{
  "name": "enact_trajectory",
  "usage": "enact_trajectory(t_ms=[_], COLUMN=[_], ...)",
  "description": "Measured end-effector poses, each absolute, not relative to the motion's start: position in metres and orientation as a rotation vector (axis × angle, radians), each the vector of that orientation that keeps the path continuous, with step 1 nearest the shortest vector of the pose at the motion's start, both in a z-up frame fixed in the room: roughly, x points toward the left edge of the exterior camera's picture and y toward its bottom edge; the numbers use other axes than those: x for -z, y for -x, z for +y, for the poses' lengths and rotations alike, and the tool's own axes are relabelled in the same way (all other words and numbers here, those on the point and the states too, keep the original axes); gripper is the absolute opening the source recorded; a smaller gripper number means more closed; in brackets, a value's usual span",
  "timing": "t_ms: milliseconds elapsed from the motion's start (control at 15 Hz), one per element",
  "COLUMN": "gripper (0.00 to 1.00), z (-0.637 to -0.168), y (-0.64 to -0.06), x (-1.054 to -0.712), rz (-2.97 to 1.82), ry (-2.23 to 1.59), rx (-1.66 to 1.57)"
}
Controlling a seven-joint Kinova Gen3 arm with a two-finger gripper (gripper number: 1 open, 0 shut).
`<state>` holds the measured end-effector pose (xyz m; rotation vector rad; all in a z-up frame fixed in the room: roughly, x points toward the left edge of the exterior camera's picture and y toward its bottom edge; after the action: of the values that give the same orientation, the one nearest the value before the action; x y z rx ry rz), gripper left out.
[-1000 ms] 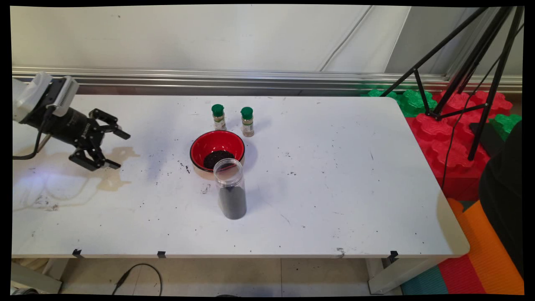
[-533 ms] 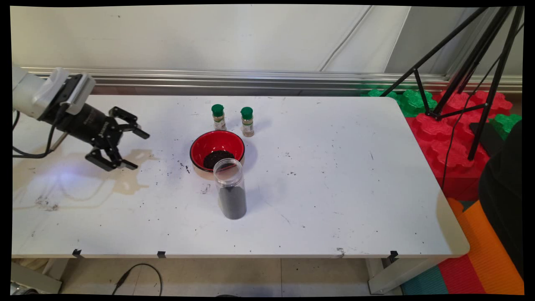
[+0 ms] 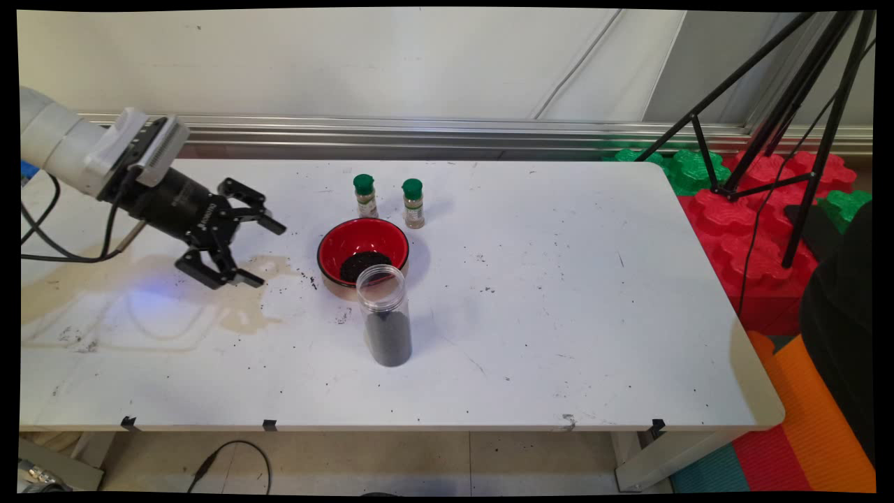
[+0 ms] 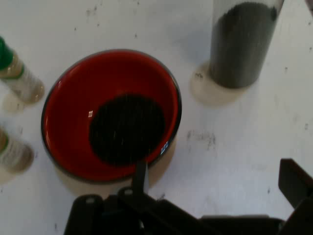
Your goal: Pick up the black seasoning powder from the table
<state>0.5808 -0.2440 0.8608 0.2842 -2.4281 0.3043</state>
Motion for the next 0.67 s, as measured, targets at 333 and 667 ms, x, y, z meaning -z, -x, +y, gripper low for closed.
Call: enact_trajectory(t_ms=[333,667], gripper=[1.0,1.0], z=[-0.252,-0.261], y=[-0.554,-0.522], x=[-0.857,-0.844], rz=[-2.362,-2.282], ry=[-0.262,-0.241], rx=[-0.267,-0.222])
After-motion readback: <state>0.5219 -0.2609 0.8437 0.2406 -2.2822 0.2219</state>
